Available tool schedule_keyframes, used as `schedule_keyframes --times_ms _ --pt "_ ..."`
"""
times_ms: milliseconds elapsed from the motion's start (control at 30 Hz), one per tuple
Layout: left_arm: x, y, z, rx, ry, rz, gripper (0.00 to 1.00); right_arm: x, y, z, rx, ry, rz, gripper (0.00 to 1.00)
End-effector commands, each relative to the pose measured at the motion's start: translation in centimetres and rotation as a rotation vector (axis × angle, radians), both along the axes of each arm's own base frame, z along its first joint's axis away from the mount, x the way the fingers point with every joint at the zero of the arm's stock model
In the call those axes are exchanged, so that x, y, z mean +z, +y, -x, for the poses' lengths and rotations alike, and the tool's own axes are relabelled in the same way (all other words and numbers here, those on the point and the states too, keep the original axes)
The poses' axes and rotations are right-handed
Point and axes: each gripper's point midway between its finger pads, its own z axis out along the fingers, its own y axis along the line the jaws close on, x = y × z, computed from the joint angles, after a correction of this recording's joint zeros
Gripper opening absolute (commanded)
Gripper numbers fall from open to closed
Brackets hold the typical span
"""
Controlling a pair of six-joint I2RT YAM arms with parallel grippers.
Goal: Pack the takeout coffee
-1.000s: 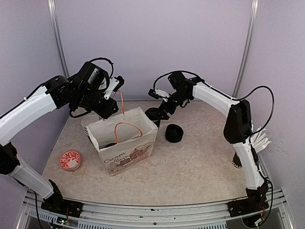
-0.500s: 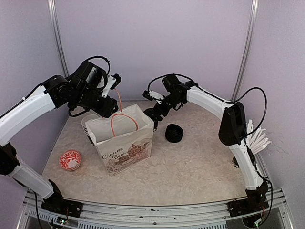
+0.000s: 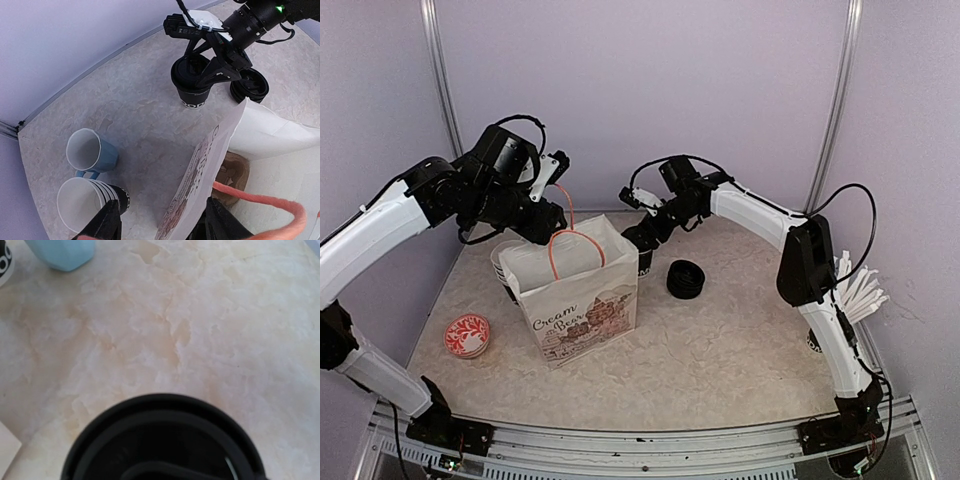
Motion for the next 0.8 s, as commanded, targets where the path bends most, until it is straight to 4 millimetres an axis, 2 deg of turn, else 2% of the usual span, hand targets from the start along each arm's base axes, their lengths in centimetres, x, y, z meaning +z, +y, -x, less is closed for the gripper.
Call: schedule_keyframes --times_ms 0,167,400,567,600,667,700,733,767 --pt "1.0 0.2 0.3 0.007 -0.018 0.045 0.57 0.1 0.4 0.9 -0.001 0.022 0.004 0.69" --pt "1.5 0.3 0.4 0.006 -0.033 0.057 0.57 2.0 0.4 1.7 0.003 0.012 -0.008 0.67" --pt "2.5 0.3 0.3 0.012 -0.058 0.079 0.61 6.9 -0.9 3.2 0.0 -0.046 -0.036 0.65" --pt "3.4 0.3 0.3 0.016 -0.079 0.104 0.65 10.1 -2.6 5.5 0.007 -0.086 -0.051 0.65" --pt "3.5 0.4 0.4 0.016 -0.082 0.111 0.66 9.8 -3.1 6.3 0.015 -0.073 -0.043 0.65" --pt "4.0 0.5 0.5 0.02 -0.094 0.127 0.68 10.4 -4.2 7.8 0.023 -0.07 -0.044 0.65" --pt "4.3 0.6 0.5 0.025 -0.104 0.135 0.71 10.4 -4.6 8.6 0.034 -0.062 -0.042 0.65" --pt "4.6 0.7 0.5 0.029 -0.113 0.142 0.78 10.6 -5.1 9.6 0.048 -0.06 -0.043 0.65" --pt "5.1 0.8 0.6 0.026 -0.129 0.156 0.94 10.4 -5.6 10.6 0.065 -0.05 -0.04 0.65"
